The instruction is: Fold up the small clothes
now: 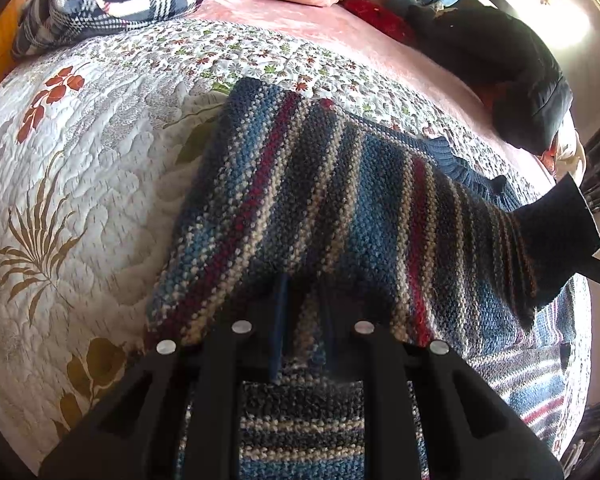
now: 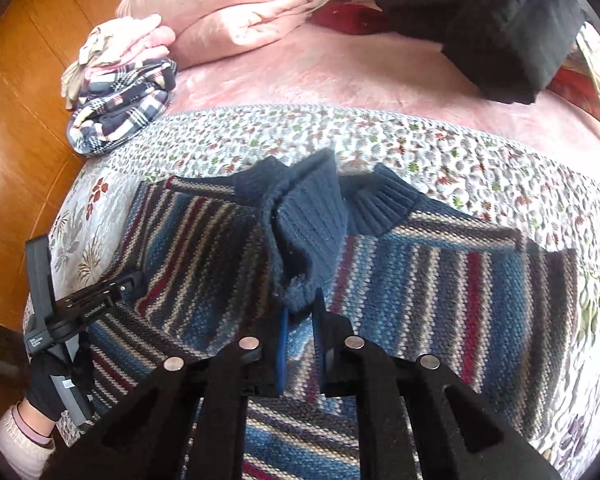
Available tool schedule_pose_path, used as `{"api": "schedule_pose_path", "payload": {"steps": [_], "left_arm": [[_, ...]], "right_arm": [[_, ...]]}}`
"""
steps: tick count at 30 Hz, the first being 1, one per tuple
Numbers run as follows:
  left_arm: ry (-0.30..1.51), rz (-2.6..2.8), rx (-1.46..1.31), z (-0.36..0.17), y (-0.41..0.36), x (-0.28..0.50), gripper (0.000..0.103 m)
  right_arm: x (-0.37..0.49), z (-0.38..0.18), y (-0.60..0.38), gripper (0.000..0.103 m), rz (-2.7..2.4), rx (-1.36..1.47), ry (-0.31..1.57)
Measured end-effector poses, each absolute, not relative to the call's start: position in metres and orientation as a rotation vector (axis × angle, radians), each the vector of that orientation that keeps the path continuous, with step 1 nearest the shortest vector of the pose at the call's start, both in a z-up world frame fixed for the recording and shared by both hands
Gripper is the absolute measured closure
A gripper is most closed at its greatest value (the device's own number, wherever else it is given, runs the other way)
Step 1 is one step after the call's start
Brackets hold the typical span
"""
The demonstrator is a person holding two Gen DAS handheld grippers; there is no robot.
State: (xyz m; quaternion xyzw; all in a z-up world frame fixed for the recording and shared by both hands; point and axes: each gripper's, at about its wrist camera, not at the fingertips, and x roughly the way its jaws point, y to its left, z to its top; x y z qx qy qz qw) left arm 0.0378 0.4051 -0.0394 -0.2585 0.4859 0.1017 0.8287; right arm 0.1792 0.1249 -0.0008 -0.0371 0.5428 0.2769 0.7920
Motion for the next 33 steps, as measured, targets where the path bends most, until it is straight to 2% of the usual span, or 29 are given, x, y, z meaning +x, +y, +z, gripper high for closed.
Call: {"api": "schedule_pose_path", "payload": {"steps": [10, 12, 15, 17, 21, 23, 24, 25, 27, 33], "left_arm": [[1.041, 0.216, -0.518, -0.040, 0.402, 0.038, 0.086], [1.051, 0.219, -0.505, -0.039, 0.401, 0.039, 0.086], [1.061, 0.238, -0.478, -0.030, 0.397, 0.042, 0.084], [1.037, 0.237, -0.451, -0.021, 0.390, 0.041, 0.068], [1.005, 0.203, -0.424, -0.009, 0.375, 0.046, 0.065], [1.014, 0.194, -0.425, -0.010, 0.370, 0.051, 0.063], [1.019, 0.194, -0.423, -0.011, 0.369, 0.054, 0.063], [1.023, 0.195, -0.420, -0.013, 0.368, 0.055, 0.063], [1.029, 0.198, -0.421, -0.016, 0.368, 0.057, 0.063], [1.061, 0.189, -0.425, -0.029, 0.374, 0.054, 0.063]], "right_arm": [[0.190, -0.045, 0.064, 0.091, 0.554, 0.005, 1.300], [0.187, -0.052, 0.061, 0.083, 0.554, -0.002, 1.321], [0.187, -0.053, 0.052, 0.063, 0.584, 0.071, 1.323], [0.191, -0.050, 0.047, 0.061, 0.597, 0.133, 1.315], [0.203, -0.054, 0.047, 0.061, 0.582, 0.172, 1.336], [0.208, -0.060, 0.051, 0.071, 0.578, 0.189, 1.361], [0.210, -0.061, 0.051, 0.085, 0.583, 0.205, 1.365], [0.211, -0.061, 0.050, 0.089, 0.590, 0.220, 1.361], [0.207, -0.054, 0.047, 0.093, 0.608, 0.234, 1.325], [0.198, -0.054, 0.046, 0.094, 0.577, 0.146, 1.313]]}}
